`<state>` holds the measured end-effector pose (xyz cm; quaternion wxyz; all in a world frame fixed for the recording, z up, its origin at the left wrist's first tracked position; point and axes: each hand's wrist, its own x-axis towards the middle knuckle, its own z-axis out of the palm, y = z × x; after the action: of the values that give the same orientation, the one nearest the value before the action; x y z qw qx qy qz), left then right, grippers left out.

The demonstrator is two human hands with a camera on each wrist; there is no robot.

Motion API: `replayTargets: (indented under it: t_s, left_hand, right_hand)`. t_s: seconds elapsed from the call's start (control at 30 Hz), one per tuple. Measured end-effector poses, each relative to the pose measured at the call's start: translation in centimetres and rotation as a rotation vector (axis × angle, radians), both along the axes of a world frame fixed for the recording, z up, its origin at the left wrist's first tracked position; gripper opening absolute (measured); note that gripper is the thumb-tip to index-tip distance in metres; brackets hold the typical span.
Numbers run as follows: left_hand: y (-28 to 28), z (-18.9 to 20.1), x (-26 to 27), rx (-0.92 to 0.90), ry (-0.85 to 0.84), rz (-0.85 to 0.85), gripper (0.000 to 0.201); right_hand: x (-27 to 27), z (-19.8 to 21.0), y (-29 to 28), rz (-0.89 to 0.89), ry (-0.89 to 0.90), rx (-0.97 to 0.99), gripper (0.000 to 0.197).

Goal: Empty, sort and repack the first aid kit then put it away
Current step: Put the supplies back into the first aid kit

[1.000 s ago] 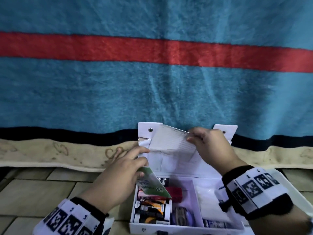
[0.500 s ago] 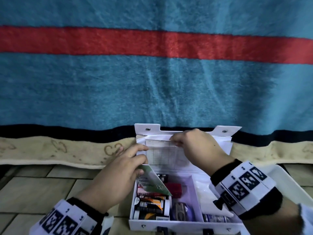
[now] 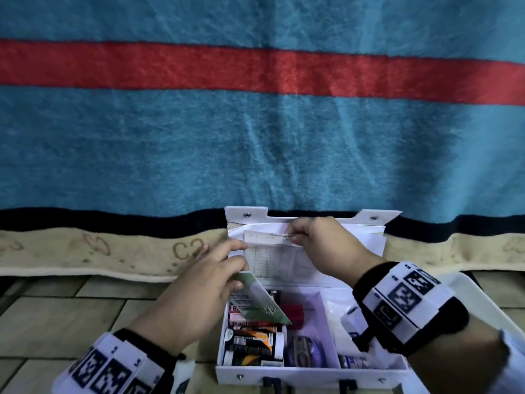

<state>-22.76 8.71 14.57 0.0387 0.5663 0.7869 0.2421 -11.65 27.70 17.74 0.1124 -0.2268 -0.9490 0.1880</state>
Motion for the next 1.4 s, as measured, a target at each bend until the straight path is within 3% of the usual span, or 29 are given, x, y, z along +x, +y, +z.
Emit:
replayTargets:
  t_s: [0.1, 0.2, 0.33, 0.47, 0.53, 0.63, 0.73, 0.83, 0.9, 1.0, 1.07, 1.17, 1.27, 1.4]
  left_hand:
    - [0.0, 0.0, 0.1, -0.003, -0.002, 0.006, 0.025]
    - [0.1, 0.1, 0.0, 0.006, -0.007, 0.008, 0.022]
    - [-0.1, 0.2, 0.1, -0.010, -0.004, -0.007, 0.029]
    - [0.1, 0.1, 0.4, 0.040, -0.018, 0.031, 0.013]
    - [0.4, 0.1, 0.6, 0.072, -0.023, 0.068, 0.005]
    - [0.9, -0.1, 0.8, 0.104, -0.033, 0.103, 0.019]
    - [1.1, -0.1, 1.1, 0.114, -0.045, 0.123, 0.020]
    - [1.3, 0.2, 1.4, 0.139, -0.062, 0.165, 0.018]
    - [1.4, 0.5, 1.8, 0.140, -0.062, 0.194, 0.016]
    - [1.5, 1.2, 2.1, 0.122, -0.091, 0.199, 0.015]
    - [1.3, 1.5, 1.8, 0.113, -0.114, 0.185, 0.020]
    - [1.3, 1.2, 1.0, 0.059, -0.090, 0.143, 0.038]
    - [1.6, 0.3, 0.9, -0.029, 0.023, 0.133, 0.080]
    - [2.1, -0.4, 1.3, -0.054, 0.122, 0.175, 0.083]
  right_hand:
    - [0.3, -0.3, -0.3, -0.006, -0.058, 0.040, 0.017]
    - [0.3, 0.2, -0.6, 0.009, -0.107, 0.201, 0.025]
    - [0.0, 0.6, -1.0, 0.046, -0.125, 0.287, 0.034]
    - [0.4, 0.4, -1.0, 0.115, -0.164, 0.327, 0.036]
    - [0.7, 0.3, -1.1, 0.157, -0.124, 0.396, 0.031]
    - [1.2, 0.0, -1.2, 0.095, 0.059, 0.436, 0.034]
    - [2.5, -0.1, -1.7, 0.114, 0.362, 0.290, 0.037]
    - [3.3, -0.6, -3.3, 0.206, 0.116, 0.060, 0.033]
    - [3.1, -1.8, -3.6, 0.224, 0.002, 0.053, 0.030]
    - [3.1, -2.6, -2.8, 0.185, 0.028, -0.079, 0.008]
    - [3.7, -2.2, -1.5, 0.135, 0.067, -0.233, 0.007]
    - [4.6, -0.4, 0.7, 0.053, 0.386, -0.366, 0.022]
    - [4.9, 0.7, 2.3, -0.014, 0.731, -0.571, 0.019]
    - [4.6, 0.4, 3.4, -0.091, 0.804, -0.432, 0.017]
